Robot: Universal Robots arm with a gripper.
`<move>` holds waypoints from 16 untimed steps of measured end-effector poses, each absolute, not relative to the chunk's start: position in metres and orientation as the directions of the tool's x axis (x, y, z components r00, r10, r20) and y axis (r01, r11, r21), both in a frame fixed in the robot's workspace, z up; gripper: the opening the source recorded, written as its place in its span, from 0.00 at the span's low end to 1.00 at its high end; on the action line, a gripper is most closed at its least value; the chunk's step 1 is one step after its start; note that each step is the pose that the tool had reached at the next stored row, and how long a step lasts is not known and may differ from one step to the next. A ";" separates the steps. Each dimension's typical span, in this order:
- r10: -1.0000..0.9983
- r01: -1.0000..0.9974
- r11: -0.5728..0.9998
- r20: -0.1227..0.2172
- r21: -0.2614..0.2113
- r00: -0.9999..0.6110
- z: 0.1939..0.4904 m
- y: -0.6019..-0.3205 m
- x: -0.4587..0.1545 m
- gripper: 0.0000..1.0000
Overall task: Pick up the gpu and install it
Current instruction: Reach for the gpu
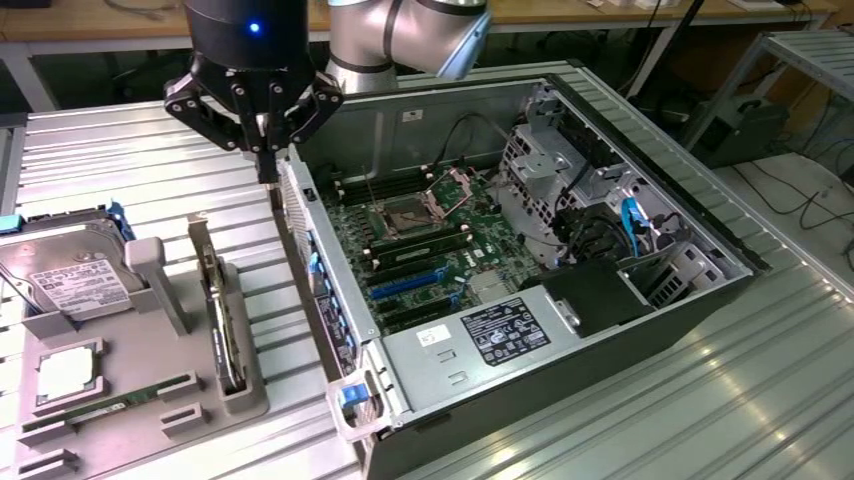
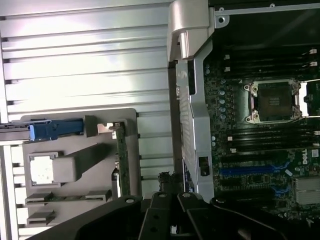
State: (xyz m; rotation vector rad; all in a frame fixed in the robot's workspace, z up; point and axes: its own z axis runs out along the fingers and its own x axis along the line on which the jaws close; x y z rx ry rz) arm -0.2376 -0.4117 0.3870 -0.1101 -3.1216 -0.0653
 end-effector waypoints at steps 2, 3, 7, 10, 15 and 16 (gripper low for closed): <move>0.070 0.070 0.997 0.019 0.041 -0.997 0.387 -0.412 -0.243 0.11; 0.070 0.070 0.997 0.020 0.041 -0.997 0.387 -0.413 -0.245 0.11; 0.069 0.070 0.997 0.021 0.041 -0.997 0.386 -0.416 -0.255 0.11; 0.064 0.065 0.997 0.022 0.041 -0.998 0.386 -0.420 -0.258 0.11; 0.045 0.046 0.998 0.022 0.041 -0.999 0.385 -0.426 -0.262 0.11; 0.042 0.043 0.998 0.022 0.041 -0.999 0.385 -0.427 -0.262 0.11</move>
